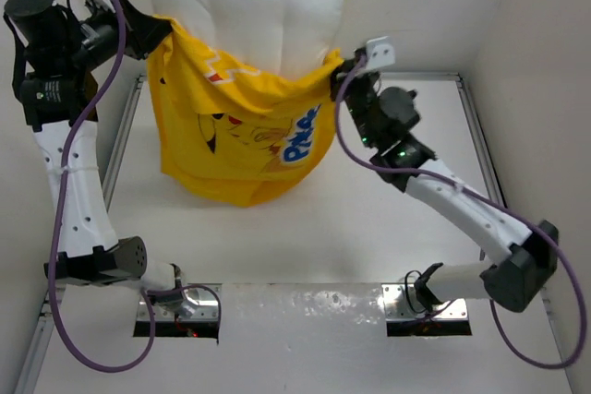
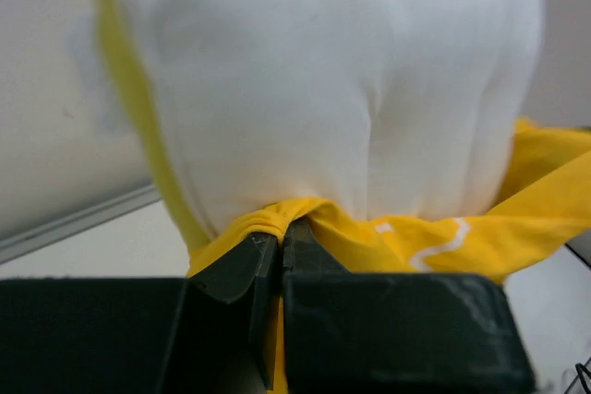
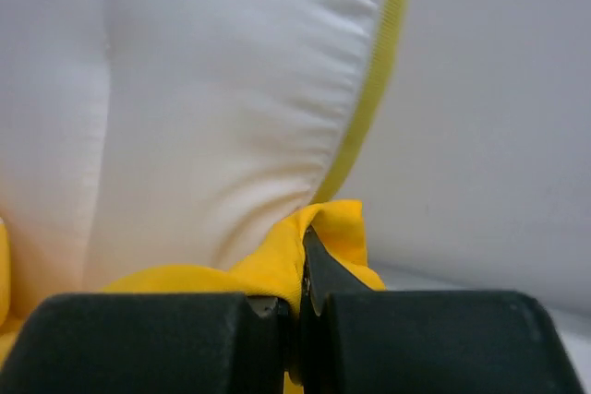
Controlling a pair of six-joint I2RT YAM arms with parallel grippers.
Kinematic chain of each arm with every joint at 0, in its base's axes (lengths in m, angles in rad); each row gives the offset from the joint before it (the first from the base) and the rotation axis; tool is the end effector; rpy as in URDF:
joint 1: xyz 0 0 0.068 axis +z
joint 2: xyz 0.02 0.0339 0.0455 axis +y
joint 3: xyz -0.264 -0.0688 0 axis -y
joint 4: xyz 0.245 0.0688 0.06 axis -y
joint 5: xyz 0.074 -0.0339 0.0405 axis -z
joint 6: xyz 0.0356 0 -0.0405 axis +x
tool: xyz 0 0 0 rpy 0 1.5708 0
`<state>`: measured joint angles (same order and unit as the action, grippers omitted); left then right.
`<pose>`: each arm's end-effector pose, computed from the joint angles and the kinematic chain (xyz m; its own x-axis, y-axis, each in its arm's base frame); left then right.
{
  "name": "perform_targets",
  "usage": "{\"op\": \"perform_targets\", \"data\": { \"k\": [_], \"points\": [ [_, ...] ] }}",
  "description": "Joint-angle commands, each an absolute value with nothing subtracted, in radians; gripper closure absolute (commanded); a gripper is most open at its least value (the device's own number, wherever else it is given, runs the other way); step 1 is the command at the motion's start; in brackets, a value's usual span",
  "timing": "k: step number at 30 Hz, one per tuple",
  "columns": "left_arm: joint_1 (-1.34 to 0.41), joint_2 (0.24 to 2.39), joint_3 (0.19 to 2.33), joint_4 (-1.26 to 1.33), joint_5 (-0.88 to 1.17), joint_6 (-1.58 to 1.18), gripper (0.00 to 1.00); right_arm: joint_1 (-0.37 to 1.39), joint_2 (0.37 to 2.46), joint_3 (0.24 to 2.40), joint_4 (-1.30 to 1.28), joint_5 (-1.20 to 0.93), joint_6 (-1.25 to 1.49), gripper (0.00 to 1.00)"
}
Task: Put the pillow into the pillowcase
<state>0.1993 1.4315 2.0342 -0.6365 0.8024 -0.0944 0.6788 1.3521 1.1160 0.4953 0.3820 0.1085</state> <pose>0.2500 0.0244 0.5599 -0.0864 -0.0843 -0.9927 0.5611 0.8192 -0.1184 0.2562 0.1896 0.3997 0.1656 0.2627 -0.9506 -0.3220 0.9255 0.1997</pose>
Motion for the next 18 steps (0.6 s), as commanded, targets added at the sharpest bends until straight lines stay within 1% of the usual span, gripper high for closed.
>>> {"op": "perform_targets", "data": {
  "k": [1, 2, 4, 5, 6, 8, 9, 10, 12, 14, 15, 16, 18],
  "points": [
    [0.195, 1.378, 2.146, -0.515, 0.795, -0.126, 1.0, 0.687, 1.2, 1.327, 0.306, 0.302, -0.034, 1.0],
    [0.195, 1.359, 2.123, -0.52, 0.778, -0.12, 1.0, 0.687, 1.154, 1.321, 0.281, 0.278, -0.019, 1.0],
    [0.195, 1.333, 2.05, -0.497, 0.769, -0.118, 1.0, 0.687, 1.12, 1.231, 0.256, 0.27, -0.015, 1.0],
    [0.195, 1.309, 1.948, -0.471, 0.773, -0.135, 1.0, 0.689, 1.112, 1.204, 0.232, 0.293, -0.031, 1.0],
    [0.195, 1.305, 1.912, -0.447, 0.772, -0.146, 1.0, 0.687, 1.115, 1.221, 0.213, 0.304, -0.04, 1.0],
    [0.195, 1.339, 1.963, -0.448, 0.723, -0.14, 1.0, 0.689, 1.123, 1.311, 0.167, 0.31, -0.061, 1.0],
    [0.195, 1.35, 2.07, -0.487, 0.689, -0.129, 1.0, 0.689, 1.124, 1.433, 0.123, 0.295, -0.061, 1.0],
    [0.196, 1.354, 2.107, -0.494, 0.66, -0.123, 1.0, 0.689, 1.123, 1.492, 0.104, 0.278, -0.061, 1.0],
    [0.196, 1.33, 2.143, -0.503, 0.638, -0.1, 1.0, 0.689, 1.1, 1.554, 0.063, 0.273, -0.071, 1.0],
    [0.195, 1.304, 2.084, -0.513, 0.721, -0.107, 1.0, 0.689, 1.057, 1.459, 0.083, 0.313, -0.092, 1.0],
    [0.195, 1.293, 2.021, -0.462, 0.751, -0.132, 1.0, 0.689, 1.037, 1.315, 0.175, 0.375, -0.113, 1.0],
    [0.195, 1.293, 1.969, -0.41, 0.756, -0.15, 1.0, 0.689, 1.034, 1.287, 0.195, 0.406, -0.138, 1.0],
    [0.204, 1.373, 2.099, -0.452, 0.616, -0.152, 1.0, 0.69, 1.08, 1.481, 0.073, 0.417, -0.164, 1.0]
  ]
}}
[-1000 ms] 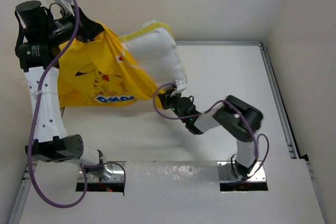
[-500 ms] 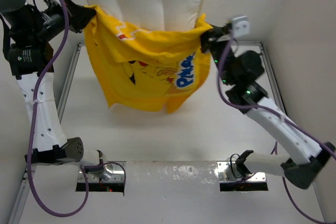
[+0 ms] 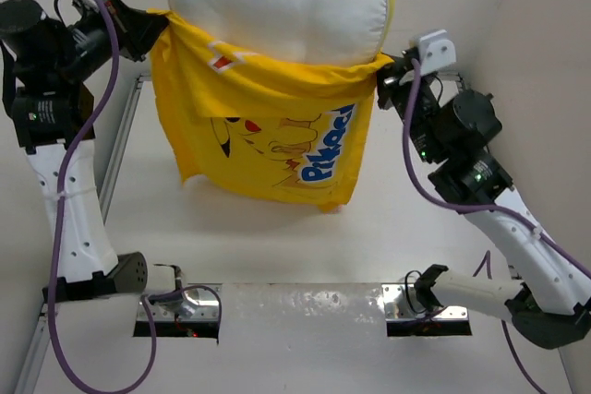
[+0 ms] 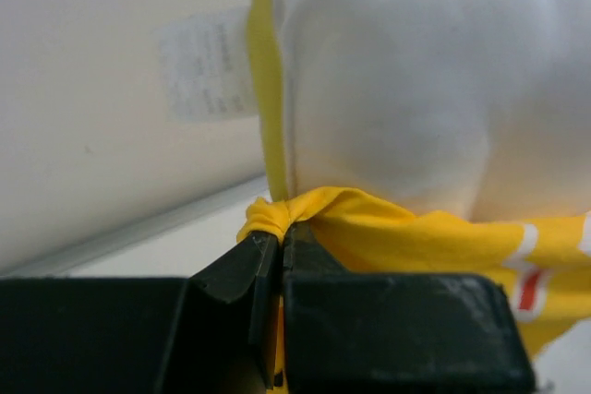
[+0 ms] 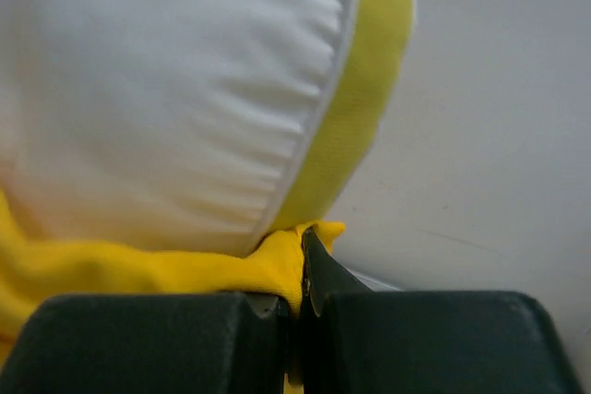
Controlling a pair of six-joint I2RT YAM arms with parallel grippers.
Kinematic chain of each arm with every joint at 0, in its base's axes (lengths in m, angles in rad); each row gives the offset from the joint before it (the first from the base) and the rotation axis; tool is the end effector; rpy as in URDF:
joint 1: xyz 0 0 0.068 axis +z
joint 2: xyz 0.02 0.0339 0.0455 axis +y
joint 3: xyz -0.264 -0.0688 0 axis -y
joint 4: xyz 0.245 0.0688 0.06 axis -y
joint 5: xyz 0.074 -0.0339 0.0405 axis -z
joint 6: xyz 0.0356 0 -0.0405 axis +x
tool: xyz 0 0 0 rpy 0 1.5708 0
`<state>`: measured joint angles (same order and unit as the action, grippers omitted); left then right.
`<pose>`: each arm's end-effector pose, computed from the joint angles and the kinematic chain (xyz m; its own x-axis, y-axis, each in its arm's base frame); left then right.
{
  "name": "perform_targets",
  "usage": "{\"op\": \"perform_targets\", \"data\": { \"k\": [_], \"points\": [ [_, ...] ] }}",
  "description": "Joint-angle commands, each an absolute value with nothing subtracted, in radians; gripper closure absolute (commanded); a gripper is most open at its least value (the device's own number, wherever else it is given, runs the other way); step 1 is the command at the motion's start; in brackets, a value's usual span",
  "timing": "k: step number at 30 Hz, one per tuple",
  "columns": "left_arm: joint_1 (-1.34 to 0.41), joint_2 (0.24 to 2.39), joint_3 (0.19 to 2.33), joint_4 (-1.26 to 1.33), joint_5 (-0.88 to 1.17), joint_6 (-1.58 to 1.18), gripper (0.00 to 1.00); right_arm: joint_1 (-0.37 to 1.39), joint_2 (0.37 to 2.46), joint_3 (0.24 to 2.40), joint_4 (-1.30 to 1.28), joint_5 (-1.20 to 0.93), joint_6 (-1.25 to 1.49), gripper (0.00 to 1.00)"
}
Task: Put the pillow into the pillowcase
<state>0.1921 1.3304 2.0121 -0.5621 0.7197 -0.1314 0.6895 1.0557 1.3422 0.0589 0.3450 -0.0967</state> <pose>0.2103 0.0170 0.5829 0.0507 -0.0905 -0.9946 0.5099 0.8587 -0.0521 0.1690 0.1238 0.5064 0.2941 0.1247 -0.9476 -0.3263 0.9450 0.0231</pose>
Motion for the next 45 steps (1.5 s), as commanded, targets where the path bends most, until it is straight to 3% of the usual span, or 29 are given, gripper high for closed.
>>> {"op": "perform_targets", "data": {
  "k": [1, 3, 5, 6, 9, 10, 12, 13, 15, 17, 18, 20, 22, 24, 25, 27, 28, 29, 31, 32, 33, 35, 36, 38, 39, 41, 42, 44, 45],
  "points": [
    [0.212, 1.417, 2.341, -0.515, 0.574, -0.15, 1.0, 0.69, 1.141, 1.603, 0.014, 0.364, -0.15, 1.0],
    [0.219, 1.479, 2.512, -0.526, 0.561, -0.149, 1.0, 0.689, 1.195, 1.894, -0.095, 0.299, -0.106, 1.0],
    [0.219, 1.439, 2.487, -0.508, 0.659, -0.156, 1.0, 0.69, 1.191, 1.933, -0.12, 0.293, -0.103, 1.0],
    [0.216, 1.425, 2.446, -0.529, 0.698, -0.156, 1.0, 0.689, 1.157, 1.778, -0.089, 0.323, -0.109, 1.0],
    [0.201, 1.298, 1.826, -0.34, 0.752, -0.199, 1.0, 0.689, 1.011, 1.271, 0.177, 0.426, -0.158, 1.0],
    [0.195, 1.31, 1.816, -0.354, 0.711, -0.195, 1.0, 0.689, 1.02, 1.263, 0.158, 0.442, -0.169, 1.0],
    [0.196, 1.46, 2.007, -0.499, 0.669, -0.145, 1.0, 0.689, 1.112, 1.51, 0.017, 0.422, -0.163, 1.0],
    [0.196, 1.545, 2.433, -0.682, 0.637, -0.111, 1.0, 0.689, 1.149, 1.648, -0.026, 0.393, -0.152, 1.0],
    [0.201, 1.713, 2.897, -0.717, 0.612, -0.085, 1.0, 0.689, 1.27, 2.06, -0.153, 0.284, -0.095, 1.0],
    [0.199, 1.502, 2.651, -0.582, 0.577, -0.022, 1.0, 0.689, 1.299, 2.122, -0.199, 0.255, -0.078, 1.0],
    [0.201, 1.391, 2.257, -0.463, 0.559, -0.006, 1.0, 0.69, 1.229, 2.006, -0.183, 0.299, -0.086, 1.0],
    [0.192, 1.327, 2.051, -0.546, 0.615, 0.083, 1.0, 0.687, 1.113, 1.449, 0.108, 0.386, -0.148, 1.0],
    [0.175, 1.313, 1.722, -0.447, 0.576, 0.077, 1.0, 0.687, 1.1, 1.386, 0.143, 0.477, -0.184, 1.0],
    [0.175, 1.398, 2.081, -0.617, 0.531, 0.098, 1.0, 0.69, 1.195, 1.608, -0.003, 0.416, -0.17, 1.0],
    [0.175, 1.539, 2.548, -0.702, 0.511, 0.098, 1.0, 0.692, 1.23, 1.896, -0.102, 0.372, -0.132, 1.0],
    [0.175, 1.627, 2.816, -0.772, 0.5, 0.089, 1.0, 0.69, 1.319, 2.184, -0.182, 0.295, -0.095, 1.0],
    [0.175, 1.576, 2.786, -0.743, 0.506, 0.089, 1.0, 0.69, 1.313, 2.163, -0.189, 0.307, -0.104, 1.0],
    [0.175, 1.481, 2.405, -0.595, 0.529, 0.083, 1.0, 0.69, 1.28, 2.06, -0.17, 0.333, -0.112, 1.0],
    [0.17, 1.261, 1.869, -0.476, 0.57, 0.092, 1.0, 0.69, 1.081, 1.486, 0.151, 0.441, -0.168, 1.0],
    [0.158, 1.297, 1.815, -0.477, 0.562, 0.081, 1.0, 0.69, 1.047, 1.366, 0.211, 0.468, -0.193, 1.0],
    [0.15, 1.343, 1.837, -0.506, 0.513, 0.077, 1.0, 0.692, 1.07, 1.414, 0.198, 0.516, -0.216, 1.0],
    [0.155, 1.589, 2.397, -0.738, 0.439, 0.072, 1.0, 0.696, 1.171, 1.781, 0.016, 0.439, -0.183, 1.0],
    [0.155, 1.679, 2.888, -0.791, 0.431, 0.06, 1.0, 0.696, 1.207, 1.927, -0.089, 0.389, -0.155, 1.0],
    [0.156, 1.49, 2.668, -0.618, 0.451, 0.054, 1.0, 0.696, 1.25, 2.109, -0.158, 0.33, -0.112, 1.0],
    [0.156, 1.36, 2.248, -0.482, 0.456, 0.04, 1.0, 0.696, 1.208, 2.041, -0.169, 0.36, -0.114, 1.0],
    [0.149, 1.322, 2.063, -0.577, 0.537, 0.08, 1.0, 0.696, 1.087, 1.703, -0.038, 0.458, -0.167, 1.0],
    [0.146, 1.304, 1.743, -0.548, 0.522, 0.074, 1.0, 0.69, 1.018, 1.344, 0.164, 0.538, -0.202, 1.0],
    [0.144, 1.352, 1.669, -0.488, 0.424, 0.067, 1.0, 0.689, 1.067, 1.298, 0.119, 0.598, -0.239, 1.0],
    [0.146, 1.427, 2.006, -0.559, 0.413, 0.075, 1.0, 0.689, 1.107, 1.5, 0.007, 0.607, -0.235, 1.0]
  ]
}}
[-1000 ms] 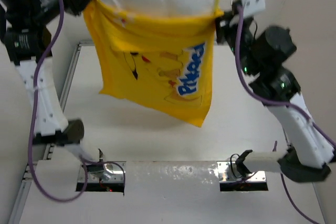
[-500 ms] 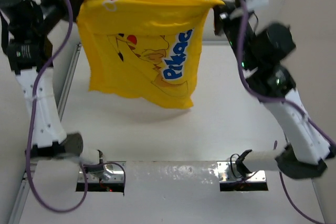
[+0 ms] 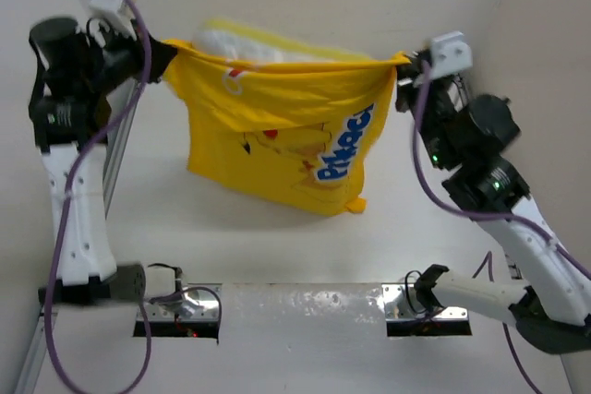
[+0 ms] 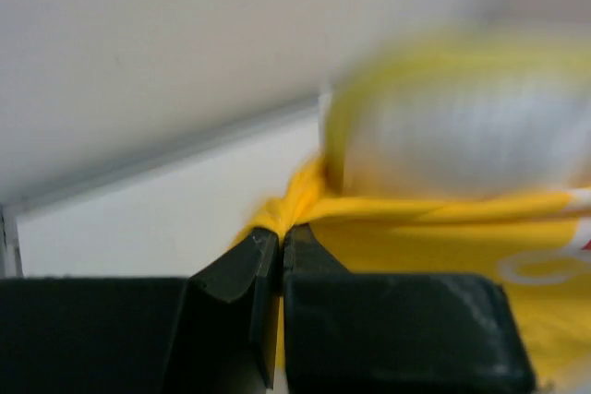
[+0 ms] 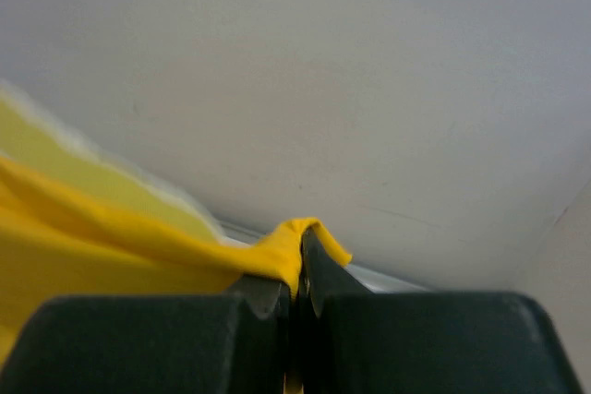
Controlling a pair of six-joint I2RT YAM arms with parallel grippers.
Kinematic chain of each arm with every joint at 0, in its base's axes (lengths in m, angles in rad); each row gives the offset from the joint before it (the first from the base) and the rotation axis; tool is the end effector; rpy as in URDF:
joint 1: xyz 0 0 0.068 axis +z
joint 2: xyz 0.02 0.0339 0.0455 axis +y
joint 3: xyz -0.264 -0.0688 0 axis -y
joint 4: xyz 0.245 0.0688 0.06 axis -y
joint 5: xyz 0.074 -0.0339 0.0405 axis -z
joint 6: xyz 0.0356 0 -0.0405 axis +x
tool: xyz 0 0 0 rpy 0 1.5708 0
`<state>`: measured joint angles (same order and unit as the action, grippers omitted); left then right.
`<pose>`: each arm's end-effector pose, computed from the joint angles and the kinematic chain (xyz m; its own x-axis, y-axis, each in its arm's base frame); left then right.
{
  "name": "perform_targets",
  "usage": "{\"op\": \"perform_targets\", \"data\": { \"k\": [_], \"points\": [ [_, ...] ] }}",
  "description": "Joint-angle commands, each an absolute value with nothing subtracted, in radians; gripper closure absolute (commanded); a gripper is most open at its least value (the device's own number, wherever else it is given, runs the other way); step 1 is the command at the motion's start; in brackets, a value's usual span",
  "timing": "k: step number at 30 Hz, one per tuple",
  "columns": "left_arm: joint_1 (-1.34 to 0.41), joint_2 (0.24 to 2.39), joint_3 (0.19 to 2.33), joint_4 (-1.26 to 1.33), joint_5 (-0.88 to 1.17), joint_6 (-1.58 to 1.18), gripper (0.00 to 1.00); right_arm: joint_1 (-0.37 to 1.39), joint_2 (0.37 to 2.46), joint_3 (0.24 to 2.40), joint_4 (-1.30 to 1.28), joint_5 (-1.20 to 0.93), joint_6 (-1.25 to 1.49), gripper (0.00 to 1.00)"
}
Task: Put the pillow into the pillowcase
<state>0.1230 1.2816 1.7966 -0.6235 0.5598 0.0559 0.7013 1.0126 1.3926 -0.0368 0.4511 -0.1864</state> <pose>0.2325 0.0097 0.5281 -0.0838 0.0373 -0.9958 0.4253 0.9051 -0.0019 0.1516 0.1077 0.5197 0.3021 0.0368 -0.9526 -0.2148 0.9762 -0.0304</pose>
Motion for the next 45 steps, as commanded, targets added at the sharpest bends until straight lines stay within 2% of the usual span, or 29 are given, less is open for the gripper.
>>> {"op": "perform_targets", "data": {
  "k": [1, 2, 3, 4, 5, 6, 7, 8, 9, 11, 12, 14, 15, 16, 17, 18, 19, 20, 23, 27, 30, 31, 32, 33, 35, 37, 40, 43, 45],
  "points": [
    [0.146, 1.641, 2.324, -0.791, 0.411, 0.081, 1.0, 0.692, 1.185, 1.644, -0.056, 0.515, -0.215, 1.0],
    [0.146, 1.751, 2.666, -0.874, 0.41, 0.063, 1.0, 0.693, 1.231, 2.0, -0.168, 0.447, -0.136, 1.0],
    [0.162, 1.74, 2.721, -0.674, 0.435, 0.049, 1.0, 0.692, 1.285, 2.18, -0.219, 0.386, -0.1, 1.0],
    [0.169, 1.386, 2.393, -0.459, 0.396, 0.045, 1.0, 0.693, 1.357, 2.297, -0.253, 0.336, -0.069, 1.0],
    [0.167, 1.315, 2.202, -0.358, 0.4, 0.07, 1.0, 0.692, 1.35, 2.342, -0.276, 0.359, -0.08, 1.0],
    [0.167, 1.336, 2.248, -0.564, 0.44, 0.092, 1.0, 0.693, 1.31, 2.159, -0.256, 0.397, -0.092, 1.0],
    [0.166, 1.357, 2.197, -0.612, 0.472, 0.107, 1.0, 0.692, 1.242, 1.944, -0.153, 0.44, -0.113, 1.0],
    [0.164, 1.342, 2.083, -0.574, 0.495, 0.11, 1.0, 0.693, 1.115, 1.529, 0.153, 0.499, -0.194, 1.0],
    [0.166, 1.333, 1.948, -0.489, 0.464, 0.101, 1.0, 0.692, 1.112, 1.485, 0.167, 0.524, -0.218, 1.0],
    [0.166, 1.458, 2.16, -0.556, 0.374, 0.083, 1.0, 0.693, 1.267, 1.707, -0.02, 0.491, -0.175, 1.0],
    [0.166, 1.547, 2.611, -0.703, 0.374, 0.078, 1.0, 0.693, 1.323, 2.035, -0.187, 0.441, -0.148, 1.0],
    [0.166, 1.646, 2.836, -0.736, 0.423, 0.075, 1.0, 0.693, 1.406, 2.292, -0.245, 0.37, -0.094, 1.0],
    [0.166, 1.593, 2.61, -0.635, 0.432, 0.066, 1.0, 0.695, 1.391, 2.266, -0.232, 0.383, -0.095, 1.0],
    [0.166, 1.404, 2.369, -0.526, 0.43, 0.051, 1.0, 0.695, 1.355, 2.187, -0.204, 0.403, -0.121, 1.0],
    [0.166, 1.326, 2.162, -0.415, 0.417, 0.06, 1.0, 0.693, 1.303, 1.908, -0.075, 0.425, -0.138, 1.0],
    [0.166, 1.309, 2.034, -0.42, 0.414, 0.077, 1.0, 0.693, 1.202, 1.761, 0.002, 0.469, -0.162, 1.0],
    [0.166, 1.36, 2.058, -0.466, 0.414, 0.077, 1.0, 0.69, 1.183, 1.646, 0.05, 0.482, -0.187, 1.0],
    [0.166, 1.391, 2.141, -0.51, 0.416, 0.078, 1.0, 0.689, 1.186, 1.657, 0.016, 0.492, -0.19, 1.0],
    [0.166, 1.482, 2.267, -0.575, 0.431, 0.061, 1.0, 0.689, 1.288, 1.834, -0.073, 0.462, -0.186, 1.0],
    [0.164, 1.491, 2.193, -0.473, 0.428, 0.034, 1.0, 0.683, 1.446, 2.025, -0.065, 0.459, -0.265, 1.0],
    [0.147, 1.564, 2.152, -0.323, 0.311, -0.039, 1.0, 0.589, 1.63, 2.173, 0.038, 0.459, -0.324, 1.0],
    [0.143, 1.618, 2.204, -0.312, 0.275, -0.055, 1.0, 0.554, 1.772, 2.24, 0.058, 0.456, -0.274, 1.0],
    [0.14, 1.681, 2.4, -0.337, 0.252, -0.073, 1.0, 0.485, 1.851, 2.439, 0.075, 0.445, -0.234, 1.0],
    [0.141, 1.818, 2.519, -0.36, 0.227, -0.107, 1.0, 0.459, 1.893, 2.471, 0.133, 0.44, -0.194, 1.0],
    [0.141, 1.891, 2.719, -0.356, 0.184, -0.115, 1.0, 0.411, 1.875, 2.415, 0.262, 0.427, -0.083, 1.0],
    [0.14, 1.814, 2.624, -0.227, 0.178, -0.107, 1.0, 0.396, 1.842, 2.408, 0.279, 0.414, -0.008, 1.0],
    [0.137, 1.78, 2.649, -0.255, 0.251, -0.075, 1.0, 0.394, 1.743, 2.346, 0.31, 0.341, 0.032, 1.0],
    [0.135, 1.66, 2.449, -0.261, 0.401, -0.032, 1.0, 0.396, 1.599, 2.179, 0.24, 0.223, 0.017, 1.0],
    [0.137, 1.552, 2.219, -0.302, 0.495, 0.045, 1.0, 0.396, 1.415, 1.853, 0.228, 0.143, 0.012, 1.0]
  ]
}}
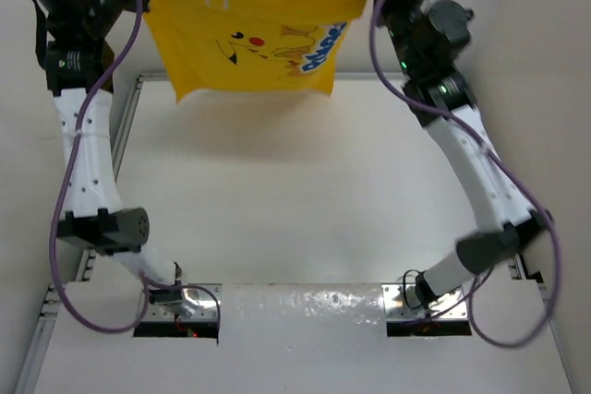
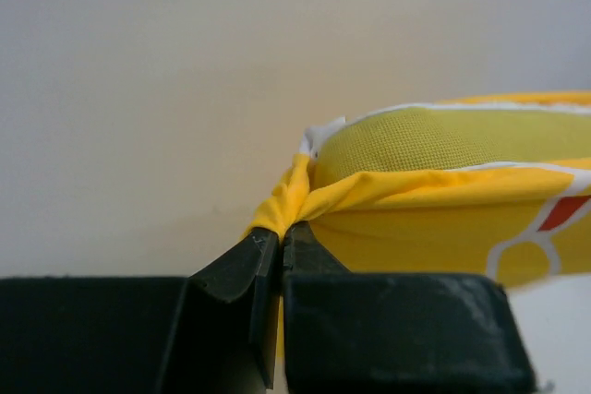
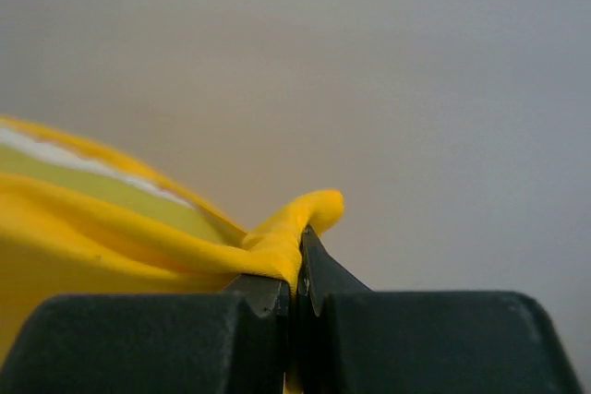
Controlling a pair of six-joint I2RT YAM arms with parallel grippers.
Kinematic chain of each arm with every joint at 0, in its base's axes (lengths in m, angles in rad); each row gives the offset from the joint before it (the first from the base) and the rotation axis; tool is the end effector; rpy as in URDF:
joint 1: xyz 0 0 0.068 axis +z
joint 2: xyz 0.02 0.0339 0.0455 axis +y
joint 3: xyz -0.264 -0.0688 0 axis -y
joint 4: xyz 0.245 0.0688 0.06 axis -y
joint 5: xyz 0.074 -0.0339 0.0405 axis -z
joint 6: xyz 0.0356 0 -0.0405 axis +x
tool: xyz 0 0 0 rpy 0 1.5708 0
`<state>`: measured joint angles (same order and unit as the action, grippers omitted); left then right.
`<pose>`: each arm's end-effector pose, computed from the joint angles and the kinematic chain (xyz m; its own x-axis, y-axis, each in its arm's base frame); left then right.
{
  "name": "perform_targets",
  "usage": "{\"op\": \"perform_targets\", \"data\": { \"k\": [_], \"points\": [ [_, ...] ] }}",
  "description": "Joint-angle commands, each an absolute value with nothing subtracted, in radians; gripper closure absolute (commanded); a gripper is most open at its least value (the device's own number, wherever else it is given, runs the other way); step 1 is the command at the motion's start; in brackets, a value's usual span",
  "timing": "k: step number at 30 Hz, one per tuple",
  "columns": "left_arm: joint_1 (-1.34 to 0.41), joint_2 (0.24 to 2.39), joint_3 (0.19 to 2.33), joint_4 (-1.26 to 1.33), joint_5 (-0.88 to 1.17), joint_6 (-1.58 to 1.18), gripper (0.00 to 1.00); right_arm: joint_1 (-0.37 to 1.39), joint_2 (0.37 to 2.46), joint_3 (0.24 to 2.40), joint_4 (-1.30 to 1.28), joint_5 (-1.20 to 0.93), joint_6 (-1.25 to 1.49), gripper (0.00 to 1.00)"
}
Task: Put the pillow into the pillowcase
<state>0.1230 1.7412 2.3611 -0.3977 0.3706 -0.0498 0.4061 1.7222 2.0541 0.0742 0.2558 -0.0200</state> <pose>0.3329 0.0282 0.5885 0.2067 -0.0212 -0.9782 0.2468 0.9686 0.0312 0.3449 0.1385 0.5539 0.3662 0.1364 -0.9205 -0.1613 0.9835 0.0816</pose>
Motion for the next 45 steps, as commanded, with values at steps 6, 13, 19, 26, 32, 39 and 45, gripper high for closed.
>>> {"op": "perform_targets", "data": {
  "k": [6, 13, 19, 26, 32, 39, 45],
  "points": [
    [0.138, 1.19, 1.614, -0.777, 0.649, 0.573, 0.67, 0.407, 0.955, 0.874, 0.327, 0.005, 0.141, 0.6],
    [0.133, 0.861, 1.445, -1.319, 0.493, 0.938, 0.0, 0.405, 0.39, 0.469, 0.002, 0.277, 0.392, 0.01],
    [0.133, 0.913, 1.333, -1.1, 0.555, 0.76, 0.38, 0.405, 0.397, 0.529, -0.288, 0.212, 0.486, 0.98],
    [-0.166, 1.22, 1.223, -0.714, 0.283, 0.589, 0.32, 0.405, 0.742, 0.482, -0.221, 0.121, 0.568, 0.24],
    [-0.314, 1.513, 1.175, -0.561, 0.193, 0.554, 0.1, 0.407, 0.968, 0.474, -0.02, 0.068, 0.558, 0.09],
    [-0.313, 1.719, 1.091, -0.451, 0.131, 0.531, 0.47, 0.405, 1.273, 0.526, 0.096, 0.075, 0.522, 0.26],
    [-0.313, 1.579, 0.967, -0.497, 0.193, 0.548, 1.0, 0.405, 1.593, 0.883, 0.113, -0.029, 0.46, 0.96]
  ]
}}
